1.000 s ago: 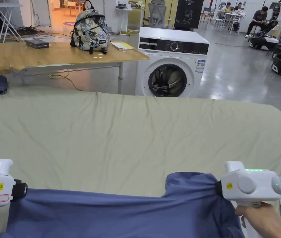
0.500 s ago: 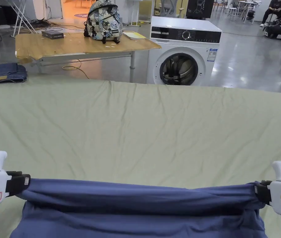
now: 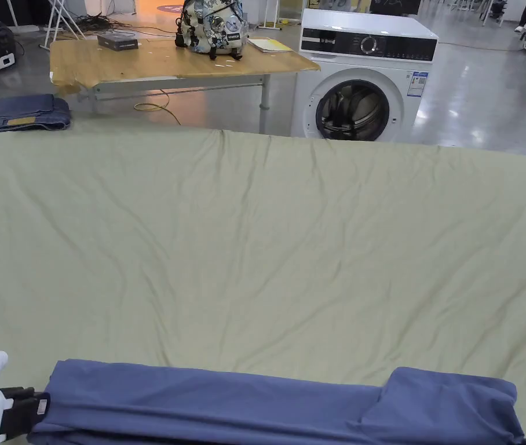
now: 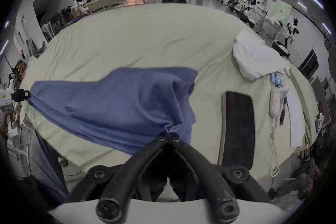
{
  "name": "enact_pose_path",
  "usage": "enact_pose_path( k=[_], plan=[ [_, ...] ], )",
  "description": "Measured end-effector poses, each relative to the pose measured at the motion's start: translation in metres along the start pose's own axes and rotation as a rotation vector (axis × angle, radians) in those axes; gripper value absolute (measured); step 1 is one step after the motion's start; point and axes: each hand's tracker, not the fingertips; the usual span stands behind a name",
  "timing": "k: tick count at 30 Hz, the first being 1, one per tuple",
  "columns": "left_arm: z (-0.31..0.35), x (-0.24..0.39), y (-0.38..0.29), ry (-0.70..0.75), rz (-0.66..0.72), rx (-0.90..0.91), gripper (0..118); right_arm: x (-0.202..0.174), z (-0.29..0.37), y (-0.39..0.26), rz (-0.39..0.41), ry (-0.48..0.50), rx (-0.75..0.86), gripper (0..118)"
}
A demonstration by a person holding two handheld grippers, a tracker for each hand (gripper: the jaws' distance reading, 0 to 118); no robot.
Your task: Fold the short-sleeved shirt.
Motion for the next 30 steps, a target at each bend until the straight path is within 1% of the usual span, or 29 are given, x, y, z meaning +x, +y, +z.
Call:
enact_pose_path(
  k=[1, 2, 3, 5, 6, 7, 10, 11, 12, 13, 14, 16, 17, 18, 20, 22, 27, 28, 29, 30],
  plan=[
    [-0.007, 0.000, -0.002, 0.001, 0.001, -0.036, 0, -0.002, -0.004, -0.003, -0.004, -0.010, -0.007, 0],
    [-0.018, -0.005, -0.004, 0.003, -0.010, -0.062, 0, -0.003, -0.013, -0.005, 0.018, -0.020, -0.036, 0],
    [-0.025, -0.005, -0.006, 0.020, -0.021, -0.069, 0, -0.004, -0.022, -0.007, 0.025, -0.031, -0.058, 0],
    [-0.028, -0.009, -0.004, 0.013, -0.001, -0.063, 0, -0.010, -0.032, -0.009, 0.029, -0.035, -0.088, 0],
    [-0.019, -0.008, 0.000, 0.003, 0.038, -0.067, 0, -0.013, -0.036, -0.011, 0.031, -0.048, -0.079, 0],
    [-0.018, -0.009, 0.002, -0.004, 0.047, -0.075, 0, -0.015, -0.035, -0.010, 0.029, -0.054, -0.072, 0],
    [-0.023, -0.015, 0.001, -0.010, 0.032, -0.082, 0, -0.013, -0.042, -0.010, 0.045, -0.080, -0.063, 3],
    [-0.023, -0.015, 0.001, -0.009, 0.027, -0.083, 0, -0.013, -0.041, -0.010, 0.044, -0.083, -0.058, 5],
    [-0.022, -0.015, 0.004, -0.008, 0.022, -0.083, 5, -0.013, -0.038, -0.010, 0.043, -0.087, -0.054, 19],
    [-0.020, -0.014, 0.005, -0.005, 0.022, -0.081, 16, -0.017, -0.031, -0.010, 0.041, -0.092, -0.048, 45],
    [-0.019, -0.014, 0.006, 0.000, 0.029, -0.068, 31, -0.019, -0.024, -0.007, 0.042, -0.103, -0.043, 76],
    [-0.013, -0.010, 0.012, 0.032, 0.042, -0.028, 39, -0.021, -0.012, 0.001, 0.044, -0.190, -0.029, 91],
    [-0.010, -0.008, 0.017, 0.039, 0.035, 0.009, 42, -0.021, -0.004, 0.005, 0.041, -0.207, 0.014, 95],
    [-0.003, 0.000, 0.021, 0.031, 0.034, 0.041, 50, -0.023, 0.006, 0.011, 0.027, -0.214, 0.078, 99],
    [0.003, 0.010, 0.031, 0.016, 0.035, 0.085, 56, -0.026, 0.015, 0.024, 0.003, -0.207, 0.136, 99],
    [0.008, 0.024, 0.041, 0.011, 0.023, 0.148, 56, -0.031, 0.017, 0.032, -0.034, -0.206, 0.229, 99],
    [0.017, 0.062, 0.062, 0.059, -0.043, 0.348, 56, -0.065, 0.030, 0.057, -0.073, -0.185, 0.507, 99],
    [0.019, 0.068, 0.065, 0.057, -0.048, 0.378, 55, -0.071, 0.031, 0.060, -0.080, -0.192, 0.542, 96],
    [0.021, 0.076, 0.067, 0.064, -0.043, 0.415, 52, -0.077, 0.032, 0.063, -0.092, -0.185, 0.591, 89],
    [0.024, 0.084, 0.070, 0.067, -0.056, 0.464, 42, -0.086, 0.034, 0.066, -0.092, -0.156, 0.642, 82]
  ],
)
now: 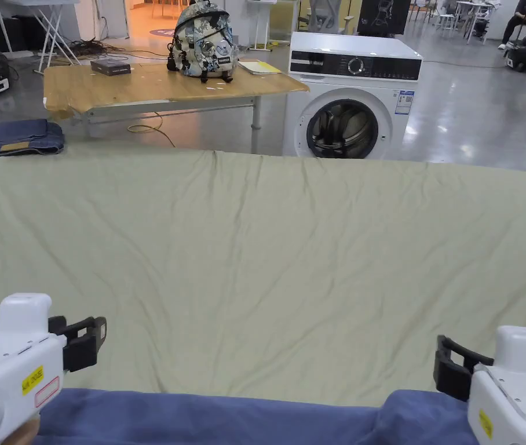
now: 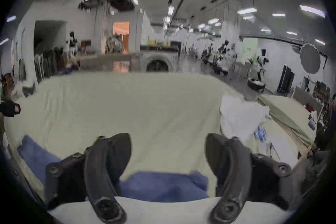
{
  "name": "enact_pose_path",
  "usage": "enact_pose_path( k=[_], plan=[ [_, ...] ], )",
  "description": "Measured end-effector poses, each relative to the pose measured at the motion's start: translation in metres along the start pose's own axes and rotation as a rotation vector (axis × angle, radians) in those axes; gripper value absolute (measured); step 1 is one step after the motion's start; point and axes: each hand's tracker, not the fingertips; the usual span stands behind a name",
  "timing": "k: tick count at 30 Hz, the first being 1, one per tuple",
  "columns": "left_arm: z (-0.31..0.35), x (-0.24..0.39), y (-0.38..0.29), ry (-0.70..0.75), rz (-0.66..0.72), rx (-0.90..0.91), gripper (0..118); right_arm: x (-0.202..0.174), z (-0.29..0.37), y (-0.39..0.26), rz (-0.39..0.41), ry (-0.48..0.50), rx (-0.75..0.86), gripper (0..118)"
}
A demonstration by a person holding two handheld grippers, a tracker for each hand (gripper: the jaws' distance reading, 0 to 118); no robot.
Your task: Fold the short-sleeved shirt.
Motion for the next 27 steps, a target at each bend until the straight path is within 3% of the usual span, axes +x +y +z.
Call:
enact_pose_path(
  k=[1, 2, 4, 5, 6, 13, 17, 21, 24, 27],
  plan=[
    [0.002, 0.006, 0.003, 0.006, -0.016, 0.041, 33, -0.006, 0.000, 0.002, -0.005, 0.004, 0.025, 79],
    [0.005, 0.014, 0.006, 0.027, -0.041, 0.083, 24, -0.013, 0.001, 0.005, -0.007, 0.017, 0.049, 68],
    [0.004, 0.021, 0.009, 0.058, -0.093, 0.158, 9, -0.028, 0.003, 0.009, -0.014, 0.037, 0.130, 15],
    [0.005, 0.024, 0.011, 0.067, -0.104, 0.189, 4, -0.035, 0.003, 0.010, -0.007, 0.032, 0.156, 2],
    [0.008, 0.028, 0.012, 0.066, -0.108, 0.224, 0, -0.042, 0.004, 0.012, -0.002, 0.023, 0.180, 1],
    [0.017, 0.023, 0.019, 0.098, -0.094, 0.275, 0, -0.064, 0.004, 0.022, -0.033, 0.039, 0.257, 0],
    [0.014, -0.009, 0.014, 0.015, -0.055, 0.109, 0, -0.067, 0.001, 0.026, -0.030, 0.036, 0.265, 0],
    [0.015, -0.062, -0.001, -0.099, 0.109, -0.007, 0, -0.068, -0.002, 0.026, -0.008, 0.047, 0.267, 0],
    [-0.007, -0.119, -0.024, -0.309, 0.194, -0.254, 0, -0.069, -0.004, 0.025, 0.004, 0.060, 0.258, 0],
    [-0.019, -0.149, -0.049, -0.330, 0.250, -0.395, 0, -0.073, -0.006, 0.021, 0.028, 0.069, 0.244, 0]
  ],
)
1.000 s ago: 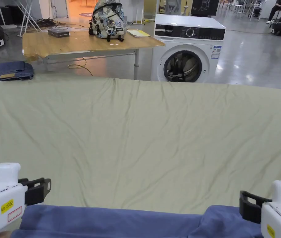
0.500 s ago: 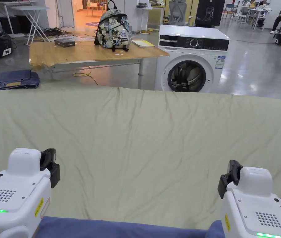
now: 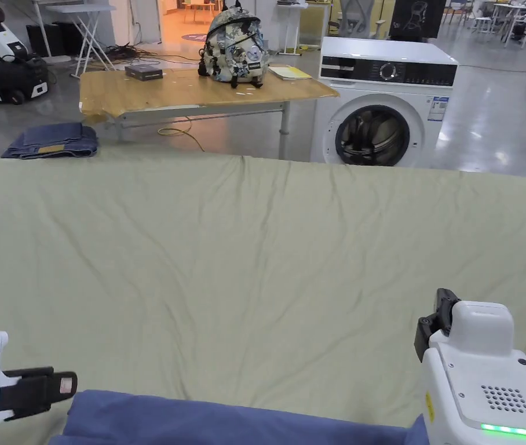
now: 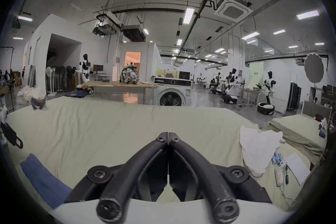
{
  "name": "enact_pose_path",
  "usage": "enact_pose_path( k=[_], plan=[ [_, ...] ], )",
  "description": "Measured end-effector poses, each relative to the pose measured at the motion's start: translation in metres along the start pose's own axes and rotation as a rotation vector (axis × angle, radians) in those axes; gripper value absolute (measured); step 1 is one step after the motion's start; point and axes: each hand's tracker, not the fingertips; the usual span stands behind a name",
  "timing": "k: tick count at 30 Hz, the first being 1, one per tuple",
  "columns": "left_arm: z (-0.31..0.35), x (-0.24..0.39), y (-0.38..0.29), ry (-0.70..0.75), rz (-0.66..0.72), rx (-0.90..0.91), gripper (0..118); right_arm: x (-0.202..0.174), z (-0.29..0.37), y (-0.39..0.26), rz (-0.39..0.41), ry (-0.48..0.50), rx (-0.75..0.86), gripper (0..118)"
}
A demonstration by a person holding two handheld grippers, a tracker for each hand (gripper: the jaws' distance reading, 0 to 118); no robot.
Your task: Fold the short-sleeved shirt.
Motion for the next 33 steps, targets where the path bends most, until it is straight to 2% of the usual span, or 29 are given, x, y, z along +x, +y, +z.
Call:
enact_pose_path(
  k=[2, 3, 5, 6, 9, 14, 15, 17, 20, 21, 22, 24, 25, 30, 33],
  plan=[
    [0.000, -0.006, -0.008, -0.031, 0.105, -0.053, 9, -0.002, -0.001, -0.004, 0.009, 0.010, -0.012, 0],
    [-0.003, -0.017, -0.010, -0.070, 0.155, -0.070, 24, -0.004, -0.001, -0.006, 0.015, 0.013, -0.022, 0],
    [-0.008, -0.025, -0.014, -0.126, 0.210, -0.123, 81, -0.006, -0.003, -0.010, 0.017, 0.022, -0.042, 0],
    [-0.014, -0.029, -0.016, -0.142, 0.217, -0.163, 91, -0.007, -0.003, -0.011, 0.017, 0.027, -0.052, 0],
    [-0.030, -0.037, -0.022, -0.188, 0.233, -0.239, 91, -0.009, -0.004, -0.017, 0.022, 0.036, -0.076, 0],
    [-0.047, -0.062, -0.020, -0.374, 0.420, -0.196, 91, -0.011, -0.002, -0.021, 0.041, 0.039, -0.088, 0],
    [-0.053, -0.067, -0.022, -0.421, 0.470, -0.196, 83, -0.011, -0.002, -0.021, 0.039, 0.041, -0.090, 0],
    [-0.065, -0.065, -0.026, -0.504, 0.540, -0.200, 55, -0.011, -0.001, -0.022, 0.038, 0.040, -0.093, 0],
    [-0.087, -0.057, -0.035, -0.475, 0.507, -0.246, 33, -0.011, -0.002, -0.023, 0.032, 0.041, -0.098, 0],
    [-0.094, -0.052, -0.037, -0.469, 0.500, -0.263, 11, -0.010, -0.003, -0.023, 0.033, 0.040, -0.100, 0],
    [-0.094, -0.054, -0.039, -0.423, 0.478, -0.254, 10, -0.010, -0.004, -0.023, 0.036, 0.040, -0.102, 0],
    [-0.088, -0.050, -0.037, -0.445, 0.496, -0.211, 7, -0.009, -0.004, -0.023, 0.038, 0.036, -0.102, 0],
    [-0.081, -0.029, -0.043, -0.410, 0.509, -0.158, 5, -0.008, -0.004, -0.023, 0.038, 0.036, -0.103, 0],
    [-0.064, -0.015, -0.035, -0.294, 0.409, -0.149, 3, -0.008, -0.004, -0.023, 0.051, 0.041, -0.109, 0],
    [-0.049, -0.006, -0.024, -0.289, 0.383, -0.124, 3, -0.009, -0.002, -0.022, 0.066, 0.046, -0.108, 0]
  ],
)
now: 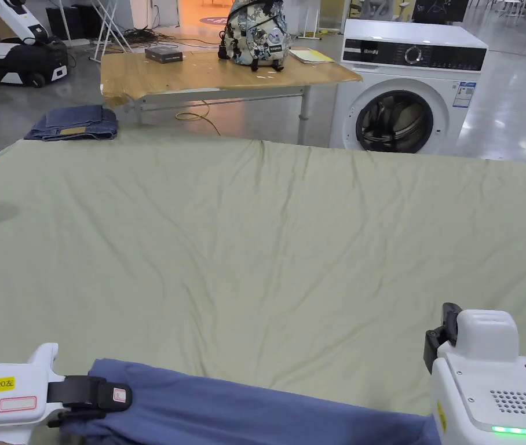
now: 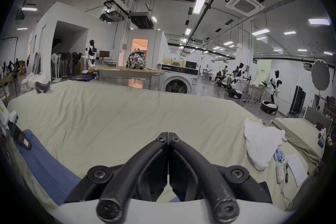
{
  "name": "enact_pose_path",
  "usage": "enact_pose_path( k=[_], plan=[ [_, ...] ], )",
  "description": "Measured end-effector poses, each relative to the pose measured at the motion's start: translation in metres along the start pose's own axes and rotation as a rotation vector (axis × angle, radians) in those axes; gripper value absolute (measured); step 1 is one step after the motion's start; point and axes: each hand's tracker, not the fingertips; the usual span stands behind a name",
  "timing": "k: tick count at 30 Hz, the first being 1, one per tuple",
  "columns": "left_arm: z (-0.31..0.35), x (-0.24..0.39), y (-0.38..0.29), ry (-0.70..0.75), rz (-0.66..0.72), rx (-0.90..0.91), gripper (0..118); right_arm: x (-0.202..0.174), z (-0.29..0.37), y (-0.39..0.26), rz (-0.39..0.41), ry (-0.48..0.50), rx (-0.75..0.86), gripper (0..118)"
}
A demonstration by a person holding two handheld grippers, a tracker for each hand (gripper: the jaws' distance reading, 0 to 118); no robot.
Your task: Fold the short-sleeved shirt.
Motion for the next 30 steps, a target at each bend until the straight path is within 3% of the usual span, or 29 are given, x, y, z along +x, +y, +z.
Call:
enact_pose_path(
  k=[4, 9, 12, 13, 15, 19, 24, 30],
  plan=[
    [0.026, 0.012, 0.012, 0.037, -0.066, 0.043, 3, 0.000, 0.002, 0.001, 0.007, 0.004, 0.004, 0],
    [0.071, 0.024, 0.026, 0.210, -0.092, 0.094, 3, 0.002, 0.002, 0.003, 0.007, 0.005, 0.007, 0],
    [0.080, 0.046, 0.021, 0.204, -0.090, 0.090, 3, 0.002, 0.000, 0.003, 0.009, 0.009, 0.005, 0],
    [0.081, 0.052, 0.021, 0.242, -0.163, 0.099, 3, 0.002, 0.000, 0.003, 0.010, 0.010, 0.005, 0],
    [0.077, 0.069, 0.016, 0.247, -0.178, 0.086, 3, 0.001, -0.001, 0.003, 0.009, 0.014, 0.004, 0],
    [0.058, 0.103, 0.003, 0.100, -0.172, 0.055, 3, 0.000, -0.001, 0.005, 0.014, 0.019, 0.005, 0],
    [0.019, 0.127, -0.003, 0.032, -0.182, 0.016, 3, 0.002, 0.001, 0.006, 0.020, 0.018, 0.008, 0],
    [-0.067, 0.145, -0.022, 0.086, -0.206, -0.124, 3, 0.006, 0.001, 0.003, 0.017, 0.009, -0.005, 0]
  ],
)
